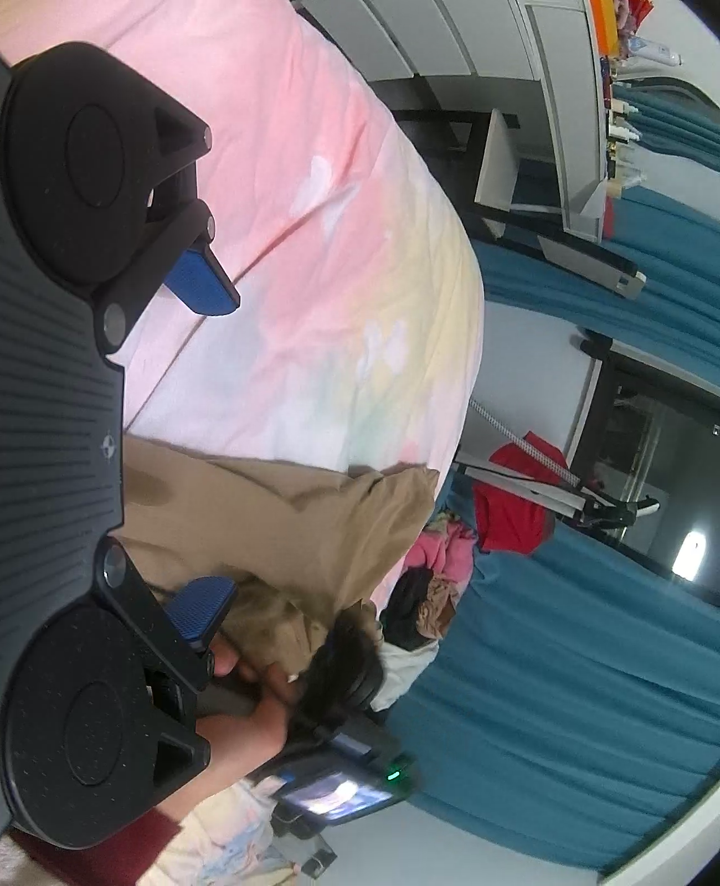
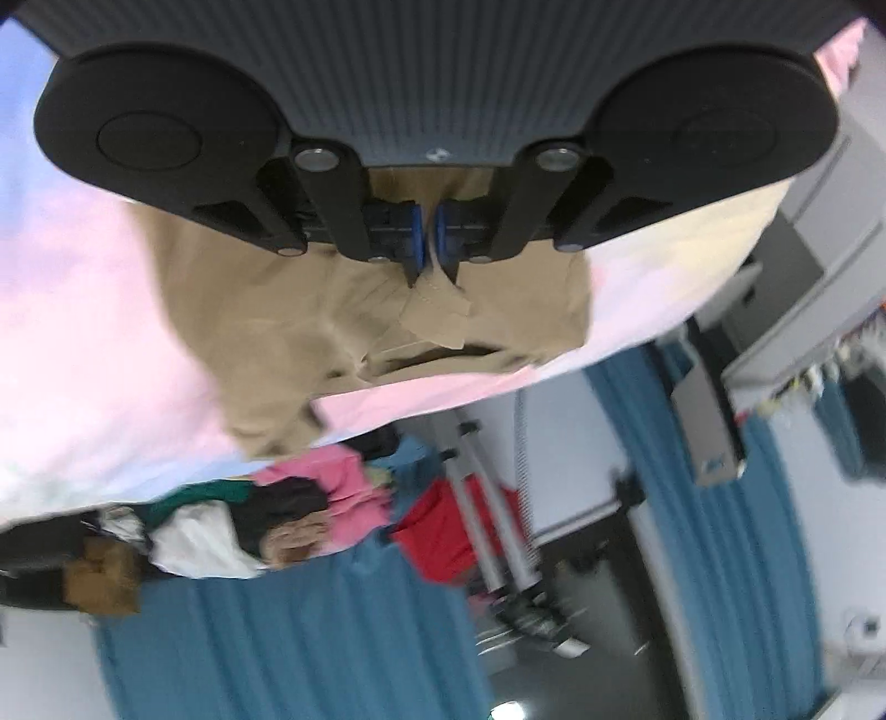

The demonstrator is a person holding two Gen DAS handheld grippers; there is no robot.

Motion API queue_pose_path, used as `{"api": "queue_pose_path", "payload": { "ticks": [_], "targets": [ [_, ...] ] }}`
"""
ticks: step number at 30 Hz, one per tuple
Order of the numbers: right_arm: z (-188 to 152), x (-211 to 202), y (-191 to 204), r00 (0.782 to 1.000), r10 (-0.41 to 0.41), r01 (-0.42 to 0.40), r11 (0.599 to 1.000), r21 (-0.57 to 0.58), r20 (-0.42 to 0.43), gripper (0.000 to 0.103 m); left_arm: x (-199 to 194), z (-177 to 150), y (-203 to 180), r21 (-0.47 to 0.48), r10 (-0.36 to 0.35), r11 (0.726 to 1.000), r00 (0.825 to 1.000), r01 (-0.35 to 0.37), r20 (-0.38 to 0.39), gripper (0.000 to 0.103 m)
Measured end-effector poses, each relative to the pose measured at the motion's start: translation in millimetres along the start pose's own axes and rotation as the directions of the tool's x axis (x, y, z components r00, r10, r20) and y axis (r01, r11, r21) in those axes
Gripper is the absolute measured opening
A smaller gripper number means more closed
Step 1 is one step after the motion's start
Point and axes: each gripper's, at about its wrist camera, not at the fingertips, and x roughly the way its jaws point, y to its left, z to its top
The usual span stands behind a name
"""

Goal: Fold clothes
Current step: 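Fold the held side inward over the body with the right gripper and release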

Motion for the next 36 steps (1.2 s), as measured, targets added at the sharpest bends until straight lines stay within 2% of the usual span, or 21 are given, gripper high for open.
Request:
{"api": "queue_pose_path", "payload": {
  "ticks": [4,7,10,16,17,18,19,20,21,27,31,34,36],
  "targets": [
    [-13,14,-37,0.993,-0.08,0.087,0.993,0.074,-0.091,0.008,4,-1,-2,0.014,0.002,1.0,1.0,-0.002,-0.013,0.102],
    [-17,15,-45,0.993,-0.046,0.056,0.994,0.092,-0.107,0.01,9,-3,-6,0.038,0.0,0.999,1.0,0.001,-0.029,0.102],
    [-9,-1,-37,0.993,-0.018,0.026,0.998,0.064,-0.118,0.011,13,-4,-12,0.077,0.002,0.997,0.999,0.001,-0.038,0.102],
    [-2,-81,-22,0.993,0.023,-0.033,0.995,-0.092,-0.114,0.012,6,-6,-21,0.138,0.013,0.99,1.0,-0.01,-0.019,0.102],
    [-2,-98,-21,0.993,0.035,-0.048,0.992,-0.121,-0.112,0.016,1,-6,-23,0.153,0.02,0.988,1.0,-0.019,-0.003,0.102],
    [-3,-116,-22,0.993,0.047,-0.064,0.986,-0.151,-0.112,0.04,-5,-7,-26,0.168,0.022,0.985,1.0,-0.024,0.013,0.102],
    [-4,-132,-22,0.993,0.06,-0.078,0.981,-0.176,-0.106,0.077,-11,-7,-29,0.184,0.02,0.983,0.999,-0.025,0.027,0.102],
    [-3,-147,-24,0.993,0.078,-0.094,0.977,-0.193,-0.09,0.093,-16,-8,-31,0.198,0.019,0.98,0.999,-0.027,0.038,0.102],
    [-3,-163,-26,0.993,0.1,-0.112,0.972,-0.207,-0.069,0.103,-19,-9,-33,0.206,0.022,0.978,0.999,-0.029,0.035,0.102],
    [-9,-243,-36,0.981,0.186,-0.193,0.95,-0.246,-0.051,0.103,-36,-14,-37,0.224,0.037,0.974,0.999,-0.036,0.0,0.102],
    [-25,-280,-48,0.98,0.2,-0.199,0.949,-0.244,-0.017,0.103,-42,-19,-33,0.184,0.044,0.983,0.995,-0.027,-0.089,0.102],
    [-38,-296,-56,0.977,0.215,-0.208,0.952,-0.225,0.006,0.103,-42,-26,-24,0.111,0.063,0.993,0.981,-0.043,-0.183,0.101],
    [-44,-300,-60,0.978,0.209,-0.201,0.954,-0.223,0.013,0.103,-42,-33,-19,0.06,0.042,0.998,0.969,-0.029,-0.244,0.099]
  ]
}}
